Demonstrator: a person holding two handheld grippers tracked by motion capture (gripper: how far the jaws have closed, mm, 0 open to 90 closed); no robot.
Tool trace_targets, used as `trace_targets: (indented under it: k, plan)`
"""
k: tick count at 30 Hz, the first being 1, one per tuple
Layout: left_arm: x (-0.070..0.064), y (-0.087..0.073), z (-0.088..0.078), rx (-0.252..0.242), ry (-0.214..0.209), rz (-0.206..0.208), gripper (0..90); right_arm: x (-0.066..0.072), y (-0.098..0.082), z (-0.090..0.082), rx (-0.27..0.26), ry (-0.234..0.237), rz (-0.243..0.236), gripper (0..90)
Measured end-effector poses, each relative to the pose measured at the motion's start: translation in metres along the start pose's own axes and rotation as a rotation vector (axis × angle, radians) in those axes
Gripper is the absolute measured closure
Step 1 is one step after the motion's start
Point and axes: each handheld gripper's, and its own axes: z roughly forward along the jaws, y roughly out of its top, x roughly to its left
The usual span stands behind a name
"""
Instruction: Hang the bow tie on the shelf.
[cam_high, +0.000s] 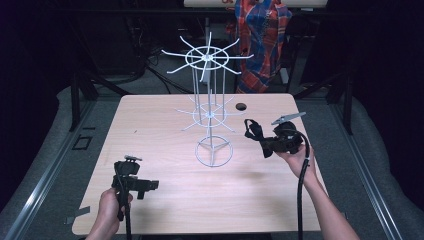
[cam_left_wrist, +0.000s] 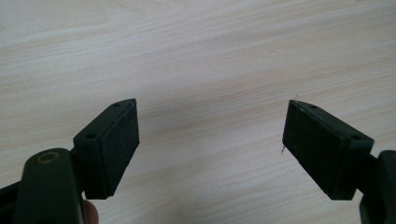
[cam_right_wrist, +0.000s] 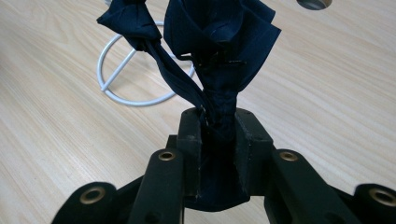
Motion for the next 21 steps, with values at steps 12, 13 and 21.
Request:
trace_targets:
  k: [12, 13, 21]
  plan:
    - [0.000, 0.000, 0.000, 0.000, -0.002, 0.001, 18.9, -0.005, 0.002, -0.010, -0.038, 0.030, 0.039, 73.8]
    - [0.000, 0.000, 0.000, 0.000, -0.001, 0.001, 18.9, -0.005, 0.003, -0.011, -0.040, 0.035, 0.045, 73.8]
    - [0.000, 0.000, 0.000, -0.001, 0.001, 0.002, 18.9, -0.004, 0.007, -0.017, -0.076, 0.065, 0.061, 73.7]
